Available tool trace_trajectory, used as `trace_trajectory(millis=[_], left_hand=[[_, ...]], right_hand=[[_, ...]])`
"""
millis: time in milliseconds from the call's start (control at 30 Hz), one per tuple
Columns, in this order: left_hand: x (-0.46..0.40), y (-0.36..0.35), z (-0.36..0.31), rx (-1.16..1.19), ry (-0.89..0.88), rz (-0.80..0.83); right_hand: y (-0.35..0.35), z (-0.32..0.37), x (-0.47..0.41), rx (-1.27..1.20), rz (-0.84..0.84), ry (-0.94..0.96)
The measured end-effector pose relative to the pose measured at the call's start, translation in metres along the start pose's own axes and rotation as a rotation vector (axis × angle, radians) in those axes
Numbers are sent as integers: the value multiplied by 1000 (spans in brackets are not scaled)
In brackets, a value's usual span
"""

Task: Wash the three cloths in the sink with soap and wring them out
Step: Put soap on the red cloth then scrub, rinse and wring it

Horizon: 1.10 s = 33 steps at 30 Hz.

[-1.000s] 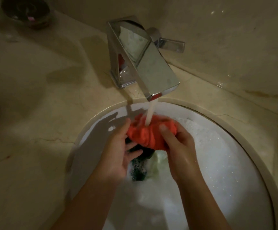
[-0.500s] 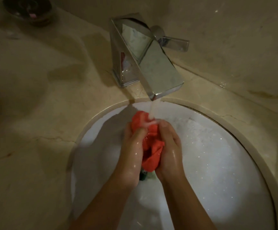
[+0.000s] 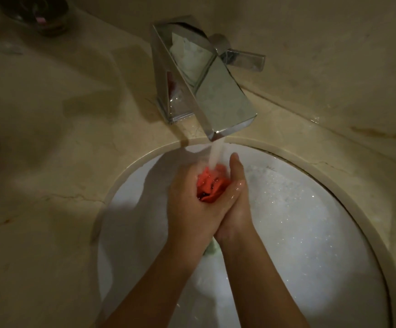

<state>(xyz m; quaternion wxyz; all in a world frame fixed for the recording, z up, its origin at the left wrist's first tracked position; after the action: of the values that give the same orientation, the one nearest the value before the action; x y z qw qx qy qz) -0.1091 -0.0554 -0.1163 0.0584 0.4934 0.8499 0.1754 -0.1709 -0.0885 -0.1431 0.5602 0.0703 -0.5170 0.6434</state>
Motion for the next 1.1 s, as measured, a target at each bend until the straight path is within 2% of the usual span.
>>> trace_trajectory(millis=[133,233,333,433,533,633,700,767,867,933,1000,1100], left_hand=[[-9,-1,2,-172,8,110],[-13,-1,4,-277,6,128],[-17,-4,4,-259,17,94],[-18,-5,15,-255,146,85],[-12,-2,24,25,290,-15],[-5,2,20,131,421,4],[-6,8,17,163,443,29],[-4,10,20,345,503,102],[1,6,21,728,615,229],[0,6,21,870,629,213],[-1,6,24,962,598,191],[0,5,29,938,563,166]], right_hand=[[-1,-8,-4,41,2,-109],[-1,-15,-4,41,-50,-189],[0,-16,-4,37,-111,-184],[4,-14,-3,164,-222,-150],[4,-16,0,268,-291,-174],[6,-8,8,335,-319,-178],[10,3,13,366,-312,-94],[15,12,19,430,-313,57],[16,17,31,586,-259,276],[17,18,36,651,-180,362],[16,21,36,621,-83,373],[13,28,27,544,-5,359]])
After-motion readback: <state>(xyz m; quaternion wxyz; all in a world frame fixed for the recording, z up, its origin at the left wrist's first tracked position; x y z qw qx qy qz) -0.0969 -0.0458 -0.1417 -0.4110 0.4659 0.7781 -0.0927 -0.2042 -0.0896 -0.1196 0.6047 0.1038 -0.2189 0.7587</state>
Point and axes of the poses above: each hand's wrist, its own x-axis away from the middle knuckle, its own y-axis out of the back of the hand, z = x × y, the point moved 5 cm from there along -x, towards the middle knuckle, and after that the axes turned 6 degrees about -y, right-handed, at the moved point
